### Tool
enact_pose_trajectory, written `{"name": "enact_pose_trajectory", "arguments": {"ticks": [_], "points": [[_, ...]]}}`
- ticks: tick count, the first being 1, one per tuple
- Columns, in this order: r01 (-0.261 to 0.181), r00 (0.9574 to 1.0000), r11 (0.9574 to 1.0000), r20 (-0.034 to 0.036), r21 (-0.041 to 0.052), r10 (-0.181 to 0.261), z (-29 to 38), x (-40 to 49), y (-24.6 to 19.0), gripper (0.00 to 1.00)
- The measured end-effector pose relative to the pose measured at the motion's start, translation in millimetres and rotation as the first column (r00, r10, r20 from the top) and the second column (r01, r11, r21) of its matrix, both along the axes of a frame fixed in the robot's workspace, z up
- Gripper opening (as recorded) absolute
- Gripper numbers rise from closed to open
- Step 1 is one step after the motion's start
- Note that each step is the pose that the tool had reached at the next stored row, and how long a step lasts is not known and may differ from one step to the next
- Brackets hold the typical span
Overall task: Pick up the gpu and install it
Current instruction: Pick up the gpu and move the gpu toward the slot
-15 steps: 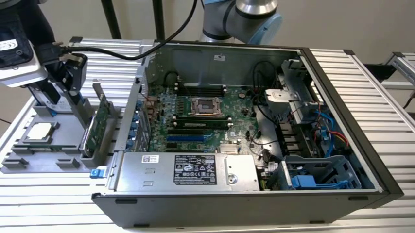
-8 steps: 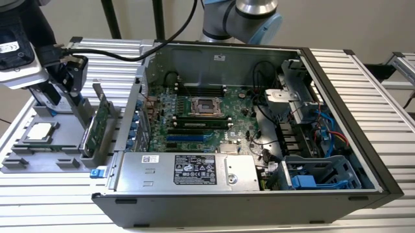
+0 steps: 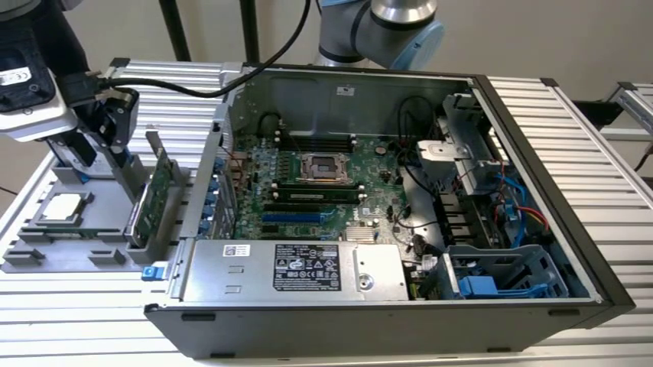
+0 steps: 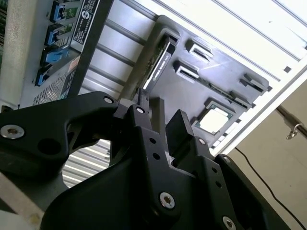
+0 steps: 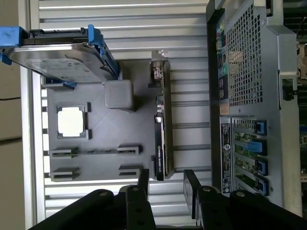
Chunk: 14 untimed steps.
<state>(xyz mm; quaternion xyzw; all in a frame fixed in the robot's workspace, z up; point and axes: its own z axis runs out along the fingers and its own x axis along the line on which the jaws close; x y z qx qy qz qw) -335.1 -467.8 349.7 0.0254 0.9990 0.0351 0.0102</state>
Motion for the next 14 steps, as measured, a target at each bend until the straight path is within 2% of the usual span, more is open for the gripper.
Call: {"name": "enact_pose_trajectory", "arguments": {"ticks": [3,14], "points": [[0.0,1.0,1.0,0.0004,0.0003,0.0,-1.1,0.0,0.0,0.0],[0.0,1.0,1.0,0.0001,0.0,0.0,-11.6,0.9,0.2,0.0]]}}
